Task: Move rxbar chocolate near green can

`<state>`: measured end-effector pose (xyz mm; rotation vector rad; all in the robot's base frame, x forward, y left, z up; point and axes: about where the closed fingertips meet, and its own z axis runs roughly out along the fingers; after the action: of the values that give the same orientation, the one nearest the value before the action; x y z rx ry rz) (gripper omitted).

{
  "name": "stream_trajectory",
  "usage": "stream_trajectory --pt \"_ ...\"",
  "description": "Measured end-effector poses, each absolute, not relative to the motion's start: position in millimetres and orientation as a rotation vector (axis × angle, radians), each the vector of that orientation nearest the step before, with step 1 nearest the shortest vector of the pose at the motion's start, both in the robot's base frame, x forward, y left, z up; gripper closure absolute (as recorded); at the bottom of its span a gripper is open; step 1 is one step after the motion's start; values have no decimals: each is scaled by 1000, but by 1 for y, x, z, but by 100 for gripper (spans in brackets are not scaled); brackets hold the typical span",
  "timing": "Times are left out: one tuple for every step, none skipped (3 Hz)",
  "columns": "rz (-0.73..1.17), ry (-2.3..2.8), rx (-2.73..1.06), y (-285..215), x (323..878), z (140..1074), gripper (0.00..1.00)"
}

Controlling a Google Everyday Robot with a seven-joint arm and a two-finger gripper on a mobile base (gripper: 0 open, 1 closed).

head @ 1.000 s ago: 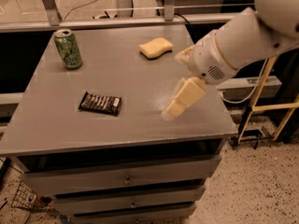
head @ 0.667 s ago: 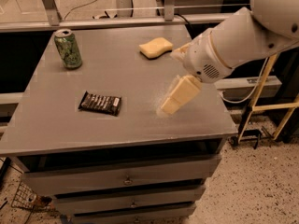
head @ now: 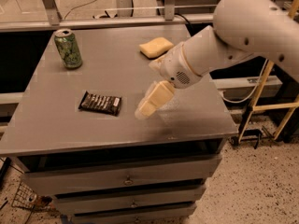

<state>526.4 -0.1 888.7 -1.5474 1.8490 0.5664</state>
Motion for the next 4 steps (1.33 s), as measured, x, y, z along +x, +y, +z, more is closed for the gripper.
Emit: stream_trajectory --pt "621 1835 -1547 39 542 865 0" --pt "644 1828 -1529 65 548 854 0" --pt "654 1837 -1517 85 550 844 0" --pt "670 1842 -1521 100 551 836 0"
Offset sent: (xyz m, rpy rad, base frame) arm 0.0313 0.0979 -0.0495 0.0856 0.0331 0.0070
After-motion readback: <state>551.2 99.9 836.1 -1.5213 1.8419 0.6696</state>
